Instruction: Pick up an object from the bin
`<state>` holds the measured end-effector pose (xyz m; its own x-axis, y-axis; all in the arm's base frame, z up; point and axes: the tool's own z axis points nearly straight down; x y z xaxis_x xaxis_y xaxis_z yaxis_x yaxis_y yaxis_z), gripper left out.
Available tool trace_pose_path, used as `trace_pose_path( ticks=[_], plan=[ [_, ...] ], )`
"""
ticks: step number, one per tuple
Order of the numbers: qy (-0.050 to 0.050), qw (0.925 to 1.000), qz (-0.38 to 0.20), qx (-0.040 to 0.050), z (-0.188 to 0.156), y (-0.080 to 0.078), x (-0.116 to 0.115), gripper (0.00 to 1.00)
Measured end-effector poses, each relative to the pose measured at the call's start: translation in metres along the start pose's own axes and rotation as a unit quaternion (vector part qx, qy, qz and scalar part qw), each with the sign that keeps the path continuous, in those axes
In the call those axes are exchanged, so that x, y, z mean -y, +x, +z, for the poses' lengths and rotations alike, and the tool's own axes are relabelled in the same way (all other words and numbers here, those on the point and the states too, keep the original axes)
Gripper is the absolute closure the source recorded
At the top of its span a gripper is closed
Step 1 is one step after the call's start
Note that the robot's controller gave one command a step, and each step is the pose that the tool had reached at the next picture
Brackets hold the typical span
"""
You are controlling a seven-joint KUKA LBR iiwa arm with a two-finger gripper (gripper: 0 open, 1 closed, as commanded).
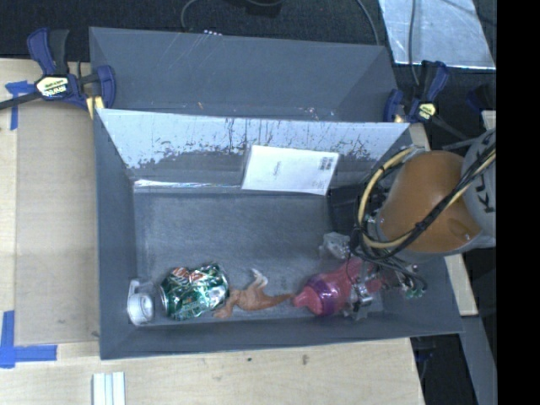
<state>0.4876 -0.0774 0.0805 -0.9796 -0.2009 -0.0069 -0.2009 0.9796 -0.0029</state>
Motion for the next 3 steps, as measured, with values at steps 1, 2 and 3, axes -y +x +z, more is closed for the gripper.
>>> trace_pose_path(
  ticks=[1,2,3],
  plan=[
    [-0.001,0.952,-0.306,0.0003,0.009,-0.013,-0.023,1.0],
    [-0.001,0.9519,-0.306,0.0003,0.009,-0.013,-0.023,1.0],
    [-0.003,0.9412,-0.338,-0.0021,-0.021,-0.008,-0.029,1.0]
  ],
)
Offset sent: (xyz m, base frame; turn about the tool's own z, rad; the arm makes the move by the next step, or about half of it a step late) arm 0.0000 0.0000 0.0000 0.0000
